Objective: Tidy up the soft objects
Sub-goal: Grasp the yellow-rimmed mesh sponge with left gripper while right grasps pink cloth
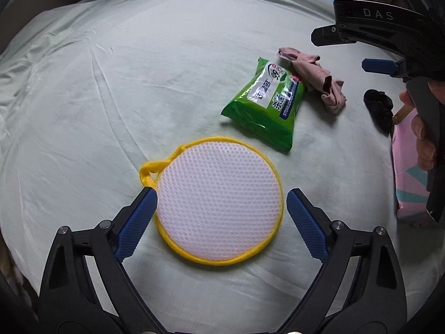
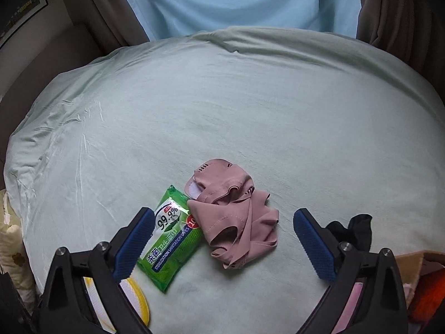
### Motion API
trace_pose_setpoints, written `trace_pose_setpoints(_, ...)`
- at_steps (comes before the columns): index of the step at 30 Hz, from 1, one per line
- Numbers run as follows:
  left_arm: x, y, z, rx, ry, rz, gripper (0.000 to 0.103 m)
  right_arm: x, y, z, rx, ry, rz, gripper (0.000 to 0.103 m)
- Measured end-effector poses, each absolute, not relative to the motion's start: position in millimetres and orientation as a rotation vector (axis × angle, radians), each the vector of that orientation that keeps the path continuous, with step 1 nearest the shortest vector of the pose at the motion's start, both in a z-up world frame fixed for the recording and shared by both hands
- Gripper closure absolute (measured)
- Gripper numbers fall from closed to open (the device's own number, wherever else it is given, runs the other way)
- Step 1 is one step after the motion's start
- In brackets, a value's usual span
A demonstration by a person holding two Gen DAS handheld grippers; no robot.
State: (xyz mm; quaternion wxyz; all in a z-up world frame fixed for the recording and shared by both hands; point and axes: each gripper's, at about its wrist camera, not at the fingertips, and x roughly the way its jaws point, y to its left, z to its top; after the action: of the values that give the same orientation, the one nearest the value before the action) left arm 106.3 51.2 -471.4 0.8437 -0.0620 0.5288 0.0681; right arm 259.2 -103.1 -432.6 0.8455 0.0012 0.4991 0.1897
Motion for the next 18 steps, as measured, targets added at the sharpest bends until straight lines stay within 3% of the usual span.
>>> trace_pose_setpoints(8, 112, 46, -494, -0.074, 1.14, 0.132, 0.009, 283, -88, -480, -0.001, 1.125, 0.378, 0.016)
trace_pose_setpoints(13, 116, 52, -503, -0.084, 1.162, 0.118, 0.01, 291, -87, -490, -0.006, 1.125, 0.361, 0.018)
trace_pose_setpoints(18, 119, 57, -504, -0.098, 1.181, 0.122, 0.017, 296, -83, -492, -0.04, 1.116, 0.35, 0.033)
